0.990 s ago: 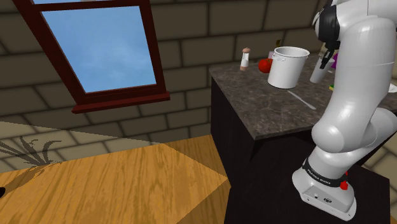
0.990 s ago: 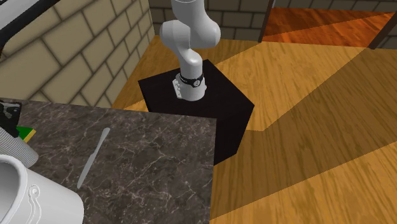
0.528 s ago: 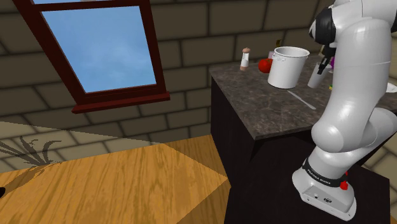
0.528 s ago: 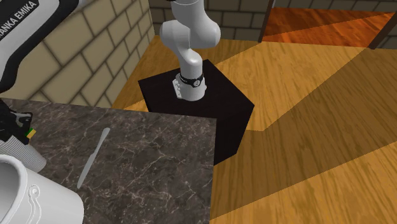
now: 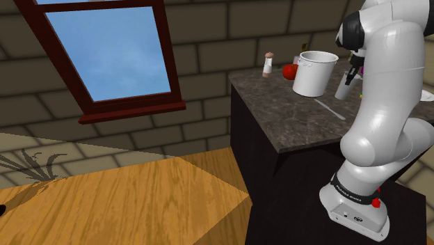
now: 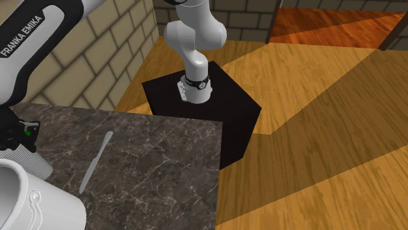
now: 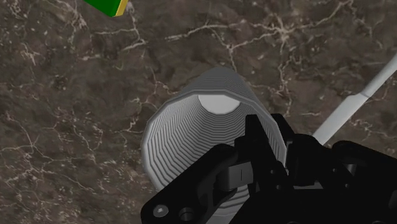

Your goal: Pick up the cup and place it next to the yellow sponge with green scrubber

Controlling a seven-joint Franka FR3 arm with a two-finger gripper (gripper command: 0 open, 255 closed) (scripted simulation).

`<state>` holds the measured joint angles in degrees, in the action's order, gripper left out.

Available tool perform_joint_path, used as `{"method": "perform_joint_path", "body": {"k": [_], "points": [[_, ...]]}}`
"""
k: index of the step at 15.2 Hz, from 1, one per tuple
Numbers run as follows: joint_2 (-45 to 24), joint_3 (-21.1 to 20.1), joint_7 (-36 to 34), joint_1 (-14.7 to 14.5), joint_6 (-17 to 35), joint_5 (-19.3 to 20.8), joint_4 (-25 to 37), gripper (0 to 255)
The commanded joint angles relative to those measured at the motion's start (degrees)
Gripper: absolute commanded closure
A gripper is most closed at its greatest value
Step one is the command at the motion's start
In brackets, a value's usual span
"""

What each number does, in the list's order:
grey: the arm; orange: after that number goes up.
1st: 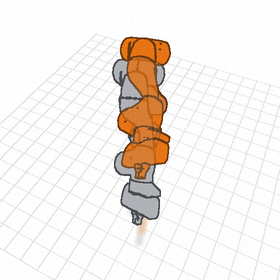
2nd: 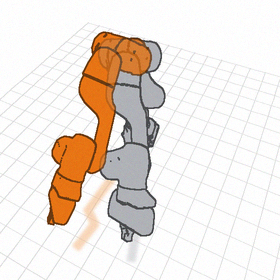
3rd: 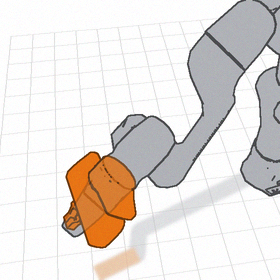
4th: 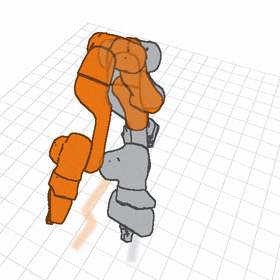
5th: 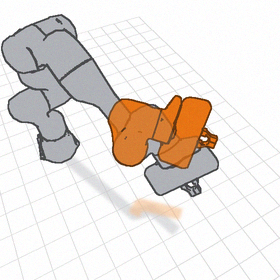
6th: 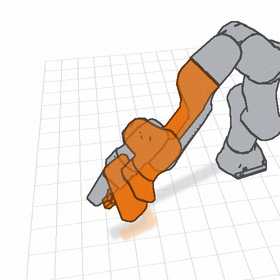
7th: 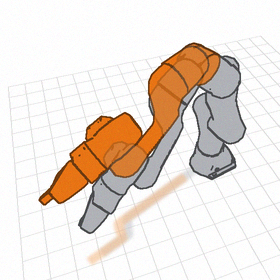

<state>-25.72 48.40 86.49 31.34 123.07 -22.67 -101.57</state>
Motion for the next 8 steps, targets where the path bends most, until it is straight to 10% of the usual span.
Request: {"method": "perform_joint_path", "body": {"k": [1, 3, 4, 8], "points": [[-0.04, -0.02, 0.03, 0.03, 0.05, -0.04, 0.00, 255], [-0.04, -0.02, 0.03, 0.03, 0.05, -0.04, 0.00, 255], [-0.03, -0.02, 0.02, 0.02, 0.05, -0.04, -0.01, 0], [-0.03, -0.02, 0.02, 0.02, 0.06, -0.04, -0.01, 0]]}}
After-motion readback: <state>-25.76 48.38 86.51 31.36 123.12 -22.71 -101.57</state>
